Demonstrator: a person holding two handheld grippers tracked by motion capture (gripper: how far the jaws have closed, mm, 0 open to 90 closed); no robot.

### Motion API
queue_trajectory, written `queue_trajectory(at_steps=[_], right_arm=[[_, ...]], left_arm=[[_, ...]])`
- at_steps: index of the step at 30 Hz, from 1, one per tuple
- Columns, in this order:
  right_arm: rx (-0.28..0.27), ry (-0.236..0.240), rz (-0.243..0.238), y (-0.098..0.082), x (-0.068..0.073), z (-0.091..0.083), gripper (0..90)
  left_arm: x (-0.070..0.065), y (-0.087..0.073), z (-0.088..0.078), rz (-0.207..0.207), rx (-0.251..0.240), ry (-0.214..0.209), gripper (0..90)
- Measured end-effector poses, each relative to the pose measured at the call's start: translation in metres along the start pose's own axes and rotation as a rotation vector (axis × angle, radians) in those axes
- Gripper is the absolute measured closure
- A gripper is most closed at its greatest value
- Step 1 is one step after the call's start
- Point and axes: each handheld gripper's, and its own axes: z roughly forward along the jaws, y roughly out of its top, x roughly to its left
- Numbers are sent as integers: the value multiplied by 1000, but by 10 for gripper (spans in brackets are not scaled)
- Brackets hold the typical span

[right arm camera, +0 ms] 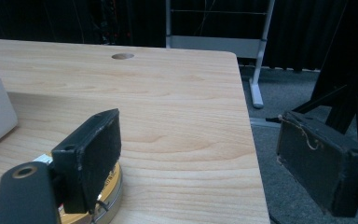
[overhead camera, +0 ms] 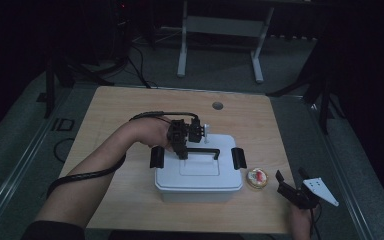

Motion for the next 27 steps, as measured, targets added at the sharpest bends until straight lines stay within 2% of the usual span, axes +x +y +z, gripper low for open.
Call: queue_trajectory(at_steps=[6,15,20,24,27], right_arm=[[-1,1,0,0,0,0,137],[1,1,1,0,0,0,137],[1,0,0,0,0,0,137],[3,-1,-2,0,0,0,137],[4,-2,-6,0,0,0,138]], left_arm=[[-3,-1,-15,22,-42,13,834],[-6,-12,-35,1,-67,42,834],[-5,-33,-44,-40,-56,58,834],[-4,-57,-50,-95,-55,58,834],[-3,-78,-54,-134,-38,74,834]])
